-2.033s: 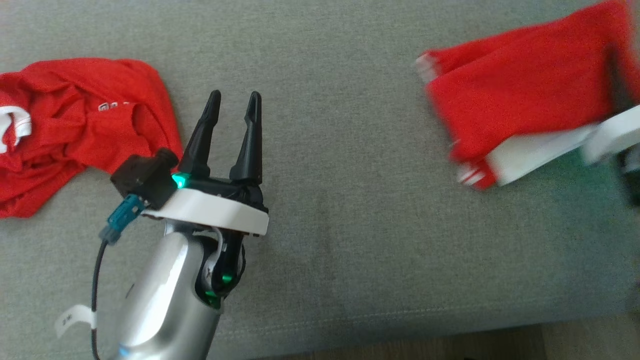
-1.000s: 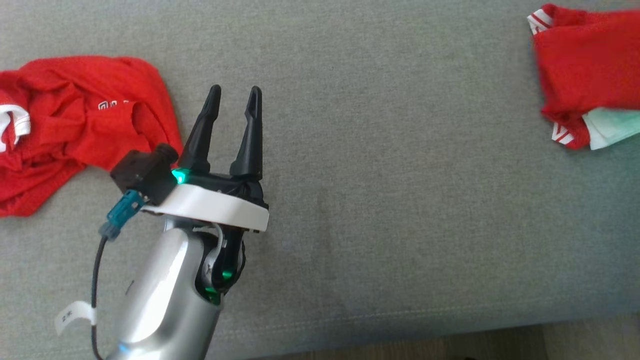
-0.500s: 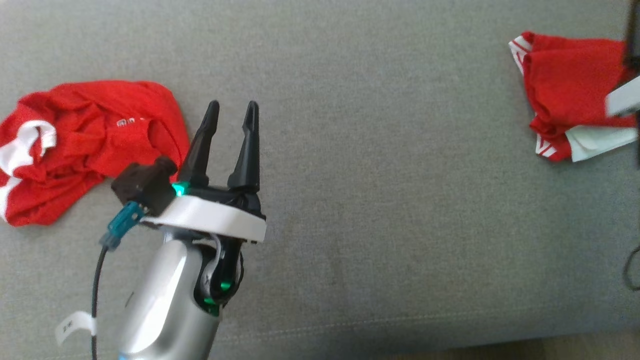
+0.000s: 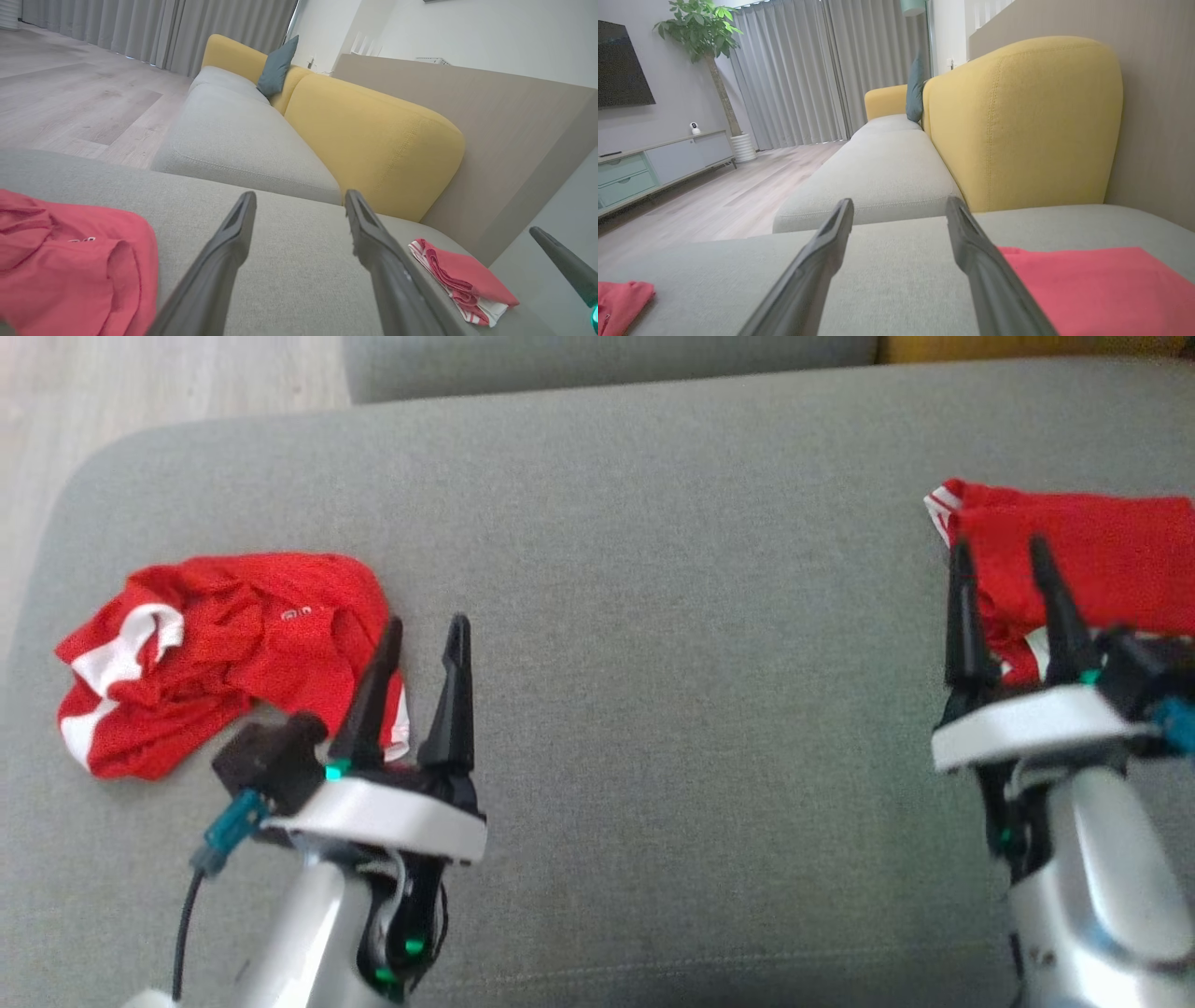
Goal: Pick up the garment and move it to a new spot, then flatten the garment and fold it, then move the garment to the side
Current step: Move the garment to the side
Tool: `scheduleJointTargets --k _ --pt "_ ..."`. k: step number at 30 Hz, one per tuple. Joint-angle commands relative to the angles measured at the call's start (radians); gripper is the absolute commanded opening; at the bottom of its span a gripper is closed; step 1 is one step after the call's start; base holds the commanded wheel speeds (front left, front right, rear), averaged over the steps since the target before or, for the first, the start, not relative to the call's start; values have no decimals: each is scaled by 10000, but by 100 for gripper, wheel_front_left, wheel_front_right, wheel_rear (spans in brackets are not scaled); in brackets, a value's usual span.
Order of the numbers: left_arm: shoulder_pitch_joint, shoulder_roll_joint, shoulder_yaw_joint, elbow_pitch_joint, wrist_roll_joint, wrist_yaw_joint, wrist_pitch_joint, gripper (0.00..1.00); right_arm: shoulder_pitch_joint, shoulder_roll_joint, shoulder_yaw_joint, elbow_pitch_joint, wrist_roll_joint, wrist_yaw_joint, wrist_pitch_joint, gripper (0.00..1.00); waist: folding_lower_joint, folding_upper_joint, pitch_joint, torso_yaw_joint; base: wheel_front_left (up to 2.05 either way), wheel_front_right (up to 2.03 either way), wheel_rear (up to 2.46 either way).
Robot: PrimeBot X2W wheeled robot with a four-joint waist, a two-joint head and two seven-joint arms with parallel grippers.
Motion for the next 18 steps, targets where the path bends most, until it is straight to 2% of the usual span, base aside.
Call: scheduleJointTargets --k 1,7,10,18 --pt "-1 28 409 -446 -105 -107 -51 100 239 170 152 -583 -135 65 -146 100 0 0 -262 56 0 0 0" --pt "505 26 429 -641 201 -287 -51 100 1216 344 102 -1169 -338 65 -365 100 0 0 -582 113 0 0 0" --pt "830 26 452 -782 436 -352 -51 100 1794 359 163 -1508 176 65 -559 100 0 0 -730 86 0 0 0" --pt "1410 25 368 -1058 774 -237 -51 100 2914 363 707 -1724 577 65 -800 100 0 0 -883 6 0 0 0"
